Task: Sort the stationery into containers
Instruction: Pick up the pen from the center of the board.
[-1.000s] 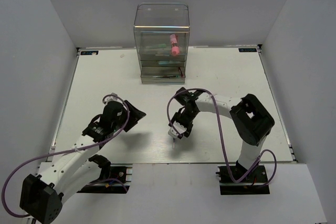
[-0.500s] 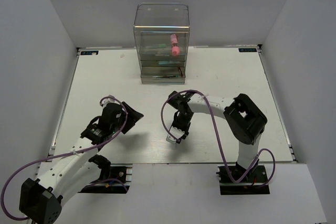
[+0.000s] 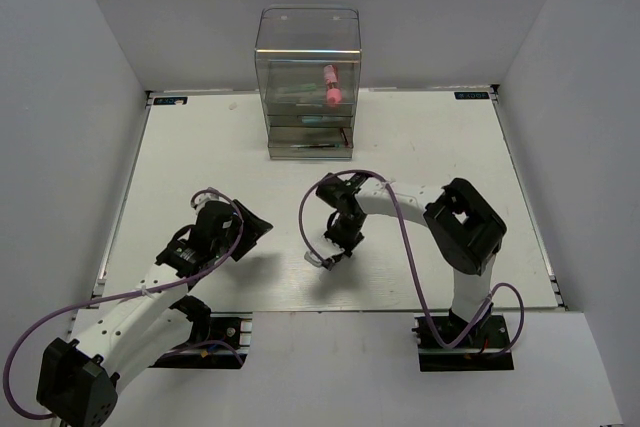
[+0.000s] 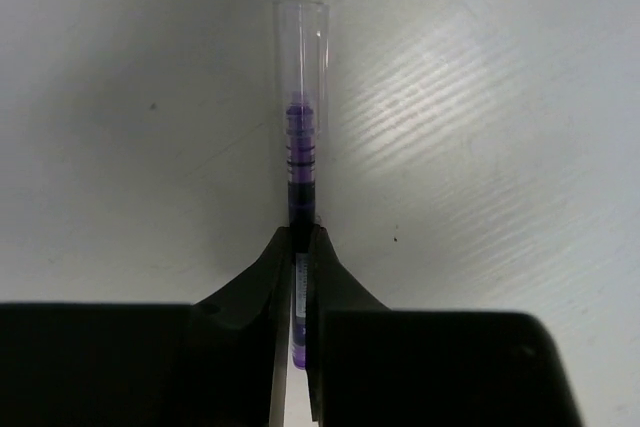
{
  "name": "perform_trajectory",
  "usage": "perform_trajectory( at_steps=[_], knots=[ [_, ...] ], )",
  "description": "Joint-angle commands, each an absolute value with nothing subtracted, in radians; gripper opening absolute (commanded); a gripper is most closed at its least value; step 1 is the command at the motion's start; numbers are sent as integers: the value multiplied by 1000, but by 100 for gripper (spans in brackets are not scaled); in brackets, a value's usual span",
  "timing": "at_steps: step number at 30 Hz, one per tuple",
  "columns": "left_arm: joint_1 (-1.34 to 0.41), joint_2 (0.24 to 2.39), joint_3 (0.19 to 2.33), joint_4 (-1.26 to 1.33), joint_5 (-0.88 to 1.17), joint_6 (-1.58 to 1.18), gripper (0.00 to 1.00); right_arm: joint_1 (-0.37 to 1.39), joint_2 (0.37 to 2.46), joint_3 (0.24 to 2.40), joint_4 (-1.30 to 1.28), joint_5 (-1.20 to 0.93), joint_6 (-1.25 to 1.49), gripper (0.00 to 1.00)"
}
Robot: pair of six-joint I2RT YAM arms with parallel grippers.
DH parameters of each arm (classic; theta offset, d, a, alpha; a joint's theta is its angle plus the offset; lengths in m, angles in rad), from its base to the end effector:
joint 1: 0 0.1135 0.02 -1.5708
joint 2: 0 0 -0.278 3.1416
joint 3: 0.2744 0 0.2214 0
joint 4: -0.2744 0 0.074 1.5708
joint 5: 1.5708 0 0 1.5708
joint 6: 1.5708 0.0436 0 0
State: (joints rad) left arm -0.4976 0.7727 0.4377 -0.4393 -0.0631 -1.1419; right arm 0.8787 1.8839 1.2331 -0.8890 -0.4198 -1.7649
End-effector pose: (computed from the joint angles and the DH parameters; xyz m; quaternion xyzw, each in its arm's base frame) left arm 0.1120 -0.0577 0.2120 -0.3033 0.8700 -0.2635 0.2858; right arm 0.1874 0.2539 0.1828 -0.9486 0.2379 0.1817 0.1030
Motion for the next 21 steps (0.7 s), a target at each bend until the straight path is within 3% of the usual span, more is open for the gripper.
perform_trajectory(
  at_steps=[1,10,21],
  knots=[
    [-494,761,436,-431,-60,-1146,73,855,1941,1267,-767,-383,-1378,0],
    [-494,770,425,-420,-60,-1155,73,781,1871,1331,-514,-376,-1097,0],
    [-494,761,407,-420,-60,-1155,73,687,1874,1381,-141,-190,-1005,0]
  ],
)
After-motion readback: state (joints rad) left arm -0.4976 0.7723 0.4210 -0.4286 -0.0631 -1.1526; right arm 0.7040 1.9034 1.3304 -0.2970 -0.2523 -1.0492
